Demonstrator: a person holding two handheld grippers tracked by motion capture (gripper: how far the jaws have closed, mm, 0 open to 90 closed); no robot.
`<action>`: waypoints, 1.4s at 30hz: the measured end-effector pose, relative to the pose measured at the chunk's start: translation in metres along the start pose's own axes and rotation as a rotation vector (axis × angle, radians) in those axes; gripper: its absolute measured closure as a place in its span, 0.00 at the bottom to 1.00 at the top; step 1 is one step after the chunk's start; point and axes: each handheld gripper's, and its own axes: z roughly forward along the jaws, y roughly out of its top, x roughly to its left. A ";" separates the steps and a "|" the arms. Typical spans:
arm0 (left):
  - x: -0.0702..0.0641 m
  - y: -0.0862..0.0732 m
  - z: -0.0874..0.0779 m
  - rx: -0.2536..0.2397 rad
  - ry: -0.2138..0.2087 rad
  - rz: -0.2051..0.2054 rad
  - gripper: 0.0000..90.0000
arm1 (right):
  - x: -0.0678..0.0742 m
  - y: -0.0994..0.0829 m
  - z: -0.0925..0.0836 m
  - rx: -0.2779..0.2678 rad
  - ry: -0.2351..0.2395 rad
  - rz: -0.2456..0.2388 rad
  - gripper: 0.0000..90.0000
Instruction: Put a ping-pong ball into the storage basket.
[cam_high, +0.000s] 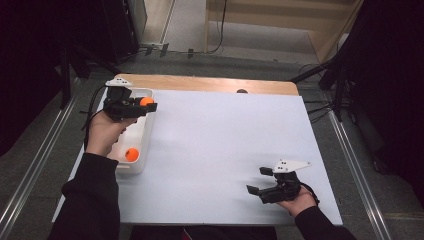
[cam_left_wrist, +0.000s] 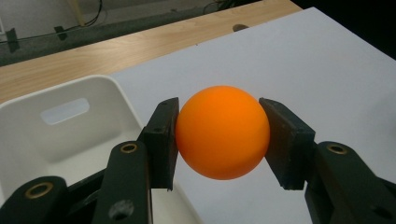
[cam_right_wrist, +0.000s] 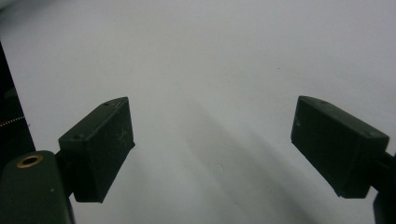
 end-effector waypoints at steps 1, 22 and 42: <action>0.002 0.000 0.000 0.000 0.008 0.002 0.57 | 0.000 0.000 0.000 0.001 0.001 0.000 0.13; 0.019 -0.010 0.000 -0.042 0.180 -0.081 0.57 | -0.001 0.000 0.000 -0.003 0.002 0.011 0.13; 0.017 -0.012 0.014 -0.077 0.287 -0.134 0.57 | -0.001 -0.001 0.000 0.005 -0.002 0.009 0.13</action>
